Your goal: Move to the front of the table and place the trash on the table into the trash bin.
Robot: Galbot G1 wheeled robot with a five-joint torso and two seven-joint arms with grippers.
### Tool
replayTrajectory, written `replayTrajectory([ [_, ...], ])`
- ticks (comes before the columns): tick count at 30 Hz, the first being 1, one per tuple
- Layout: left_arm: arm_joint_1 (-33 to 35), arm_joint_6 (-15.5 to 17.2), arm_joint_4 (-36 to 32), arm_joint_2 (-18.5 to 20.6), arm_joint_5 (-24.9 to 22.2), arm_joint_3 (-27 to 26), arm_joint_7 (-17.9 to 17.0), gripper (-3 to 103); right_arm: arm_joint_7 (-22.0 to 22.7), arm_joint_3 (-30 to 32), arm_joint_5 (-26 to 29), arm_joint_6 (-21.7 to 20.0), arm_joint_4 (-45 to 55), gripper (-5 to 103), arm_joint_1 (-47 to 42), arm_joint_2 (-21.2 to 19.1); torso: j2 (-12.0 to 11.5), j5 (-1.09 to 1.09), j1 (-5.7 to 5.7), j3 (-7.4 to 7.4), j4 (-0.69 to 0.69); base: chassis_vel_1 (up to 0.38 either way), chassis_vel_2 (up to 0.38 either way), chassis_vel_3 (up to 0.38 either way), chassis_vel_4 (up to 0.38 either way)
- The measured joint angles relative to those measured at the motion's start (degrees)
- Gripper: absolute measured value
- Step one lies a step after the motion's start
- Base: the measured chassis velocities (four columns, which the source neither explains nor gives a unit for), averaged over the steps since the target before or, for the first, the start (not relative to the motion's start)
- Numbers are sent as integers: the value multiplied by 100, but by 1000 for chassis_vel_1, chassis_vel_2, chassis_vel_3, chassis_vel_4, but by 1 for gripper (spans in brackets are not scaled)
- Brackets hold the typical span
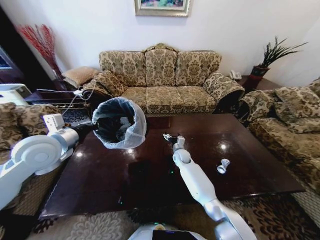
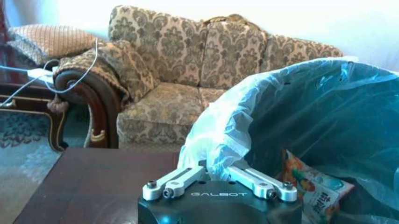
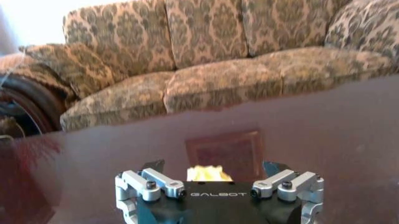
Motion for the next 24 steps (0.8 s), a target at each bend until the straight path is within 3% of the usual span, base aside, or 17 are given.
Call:
replayTrajectory([
  [11,56,4,-13,-7,26,13,7,0,-235,-16,-205,258,-996,103,380,259,-2,4,0,0,-1,0,0,0,0],
  [15,43,4,63,-2,24,56,6,0,-312,-103,-192,275,-1146,85,464,244,-2,2,2,1,0,0,0,0,0],
  [19,41,4,78,-2,27,77,6,0,-314,-112,-184,271,-1193,80,488,240,-2,2,3,1,-1,0,0,0,0],
  [23,41,2,144,-18,56,129,19,0,-378,-160,-126,269,-1342,58,551,227,-2,3,2,1,-1,0,0,0,0],
  [24,41,2,144,-18,56,129,19,0,-378,-160,-126,269,-1342,58,551,227,-2,3,2,1,-1,0,0,0,0],
])
